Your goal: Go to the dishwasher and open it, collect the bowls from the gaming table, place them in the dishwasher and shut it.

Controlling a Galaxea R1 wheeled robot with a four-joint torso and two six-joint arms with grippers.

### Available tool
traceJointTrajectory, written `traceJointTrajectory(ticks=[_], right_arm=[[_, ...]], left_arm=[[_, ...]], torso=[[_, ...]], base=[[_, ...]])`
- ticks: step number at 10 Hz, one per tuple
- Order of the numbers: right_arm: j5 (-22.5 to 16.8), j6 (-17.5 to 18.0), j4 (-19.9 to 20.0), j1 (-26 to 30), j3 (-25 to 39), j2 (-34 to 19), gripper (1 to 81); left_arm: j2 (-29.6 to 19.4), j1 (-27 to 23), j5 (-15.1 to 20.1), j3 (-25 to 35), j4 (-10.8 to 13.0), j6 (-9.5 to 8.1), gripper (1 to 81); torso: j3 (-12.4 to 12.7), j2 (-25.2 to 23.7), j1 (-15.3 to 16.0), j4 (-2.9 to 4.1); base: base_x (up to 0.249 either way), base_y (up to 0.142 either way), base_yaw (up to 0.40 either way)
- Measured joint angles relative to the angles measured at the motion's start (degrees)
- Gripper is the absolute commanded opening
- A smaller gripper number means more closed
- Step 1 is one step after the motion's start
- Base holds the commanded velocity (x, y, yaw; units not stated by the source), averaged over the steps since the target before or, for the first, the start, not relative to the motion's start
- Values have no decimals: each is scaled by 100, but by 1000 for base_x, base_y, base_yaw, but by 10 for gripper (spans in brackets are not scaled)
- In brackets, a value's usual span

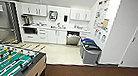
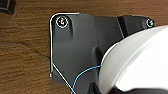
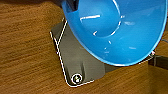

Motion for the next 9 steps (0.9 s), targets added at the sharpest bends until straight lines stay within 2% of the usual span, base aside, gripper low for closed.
traceJointTrajectory(ticks=[9], right_arm=[[-11,-1,0,-20,-9,44,10]], left_arm=[[0,-1,-10,0,0,90,10]], torso=[[0,0,0,0]], base=[[228,0,0]])
